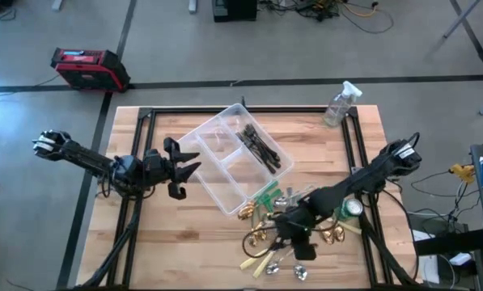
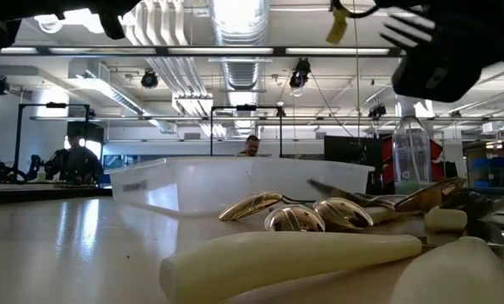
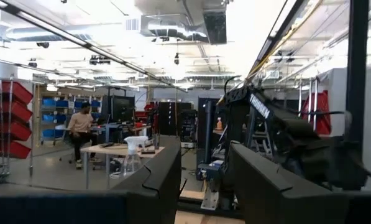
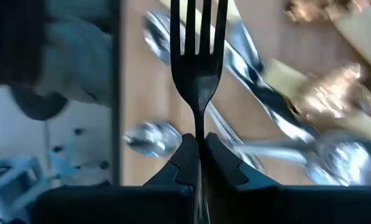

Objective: Sort silverware
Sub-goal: Put the black fork into the transparent silverware tray, then put the silver spoon into the transparent silverware tray

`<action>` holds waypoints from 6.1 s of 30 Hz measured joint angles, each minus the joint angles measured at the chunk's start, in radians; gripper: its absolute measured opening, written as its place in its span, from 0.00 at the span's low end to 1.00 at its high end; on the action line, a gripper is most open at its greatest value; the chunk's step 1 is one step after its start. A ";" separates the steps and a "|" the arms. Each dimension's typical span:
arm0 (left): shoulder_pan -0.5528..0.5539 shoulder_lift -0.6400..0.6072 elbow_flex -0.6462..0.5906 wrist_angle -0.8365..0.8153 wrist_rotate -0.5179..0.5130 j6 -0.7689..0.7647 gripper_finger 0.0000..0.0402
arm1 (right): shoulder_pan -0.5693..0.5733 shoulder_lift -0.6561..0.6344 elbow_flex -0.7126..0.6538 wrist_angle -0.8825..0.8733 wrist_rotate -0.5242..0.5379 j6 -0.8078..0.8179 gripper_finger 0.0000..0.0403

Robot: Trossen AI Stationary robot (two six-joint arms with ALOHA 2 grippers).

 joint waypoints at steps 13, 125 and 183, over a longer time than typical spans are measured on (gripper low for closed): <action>-0.003 -0.038 0.000 -0.081 0.000 -0.021 0.30 | -0.294 -0.013 0.026 -0.010 0.194 0.217 0.00; -0.370 0.209 0.071 -0.450 -0.282 -0.268 0.30 | -0.036 0.158 -0.311 0.497 0.728 0.112 0.13; -0.367 0.277 0.231 -0.534 -0.488 -0.179 0.30 | -0.514 0.285 0.003 0.489 0.499 -0.090 0.13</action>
